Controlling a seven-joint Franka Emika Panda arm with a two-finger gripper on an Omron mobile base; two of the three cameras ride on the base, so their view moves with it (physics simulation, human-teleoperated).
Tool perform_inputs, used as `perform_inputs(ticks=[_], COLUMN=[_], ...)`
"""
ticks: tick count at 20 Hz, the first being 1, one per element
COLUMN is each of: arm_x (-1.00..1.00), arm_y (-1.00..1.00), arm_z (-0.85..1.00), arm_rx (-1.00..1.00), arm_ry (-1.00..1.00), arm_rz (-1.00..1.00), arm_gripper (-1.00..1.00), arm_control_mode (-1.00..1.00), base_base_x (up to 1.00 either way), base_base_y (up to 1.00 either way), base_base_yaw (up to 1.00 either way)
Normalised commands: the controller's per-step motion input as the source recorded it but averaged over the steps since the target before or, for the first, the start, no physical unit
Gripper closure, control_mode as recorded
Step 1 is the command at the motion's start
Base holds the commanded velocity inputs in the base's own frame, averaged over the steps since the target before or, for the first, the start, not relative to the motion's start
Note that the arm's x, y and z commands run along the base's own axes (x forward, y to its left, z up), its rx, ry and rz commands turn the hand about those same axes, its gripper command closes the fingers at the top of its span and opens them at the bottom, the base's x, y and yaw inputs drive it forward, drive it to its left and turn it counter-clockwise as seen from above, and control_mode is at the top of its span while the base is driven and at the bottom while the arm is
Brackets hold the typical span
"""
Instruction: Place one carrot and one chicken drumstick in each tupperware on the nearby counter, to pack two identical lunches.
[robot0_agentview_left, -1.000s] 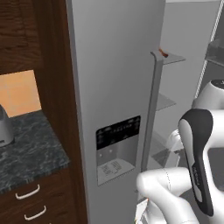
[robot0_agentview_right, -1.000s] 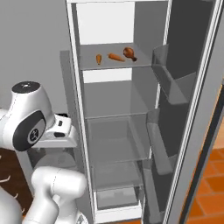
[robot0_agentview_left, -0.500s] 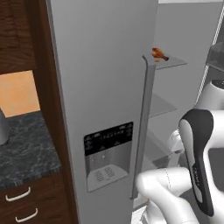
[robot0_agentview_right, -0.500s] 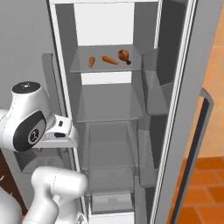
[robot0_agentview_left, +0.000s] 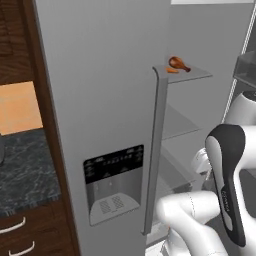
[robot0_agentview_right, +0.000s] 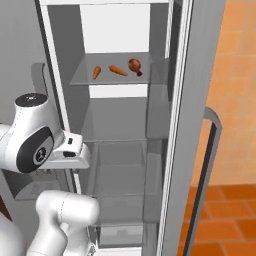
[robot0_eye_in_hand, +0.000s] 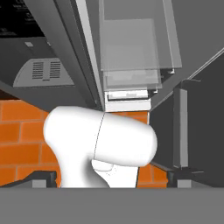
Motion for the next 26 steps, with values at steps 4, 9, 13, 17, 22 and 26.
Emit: perform_inputs(ticks=[4, 9, 13, 17, 22, 26], arm_x=[0.00, 0.00, 0.00, 0.00, 0.00, 0.00], arm_y=[0.00, 0.00, 0.00, 0.00, 0.00, 0.00], arm_z=[0.00, 0.00, 0.00, 0.00, 0.00, 0.00], arm_rx=[0.00, 0.00, 0.00, 0.00, 0.00, 0.00], arm_ry=[0.00, 0.00, 0.00, 0.00, 0.00, 0.00], arm_rz=[0.00, 0.00, 0.00, 0.00, 0.00, 0.00], arm_gripper=[-1.00, -1.00, -1.00, -1.00, -1.00, -1.00], arm_control_mode=[1.00, 1.00, 1.00, 1.00, 1.00, 1.00], base_base_x=[0.35, 0.38, 0.51, 0.34, 0.02, 0.01], base_base_y=[-0.11, -0.21, -0.23, -0.23, -0.37, -0.17], base_base_yaw=[0.14, 0.10, 0.08, 0.12, 0.17, 0.04])
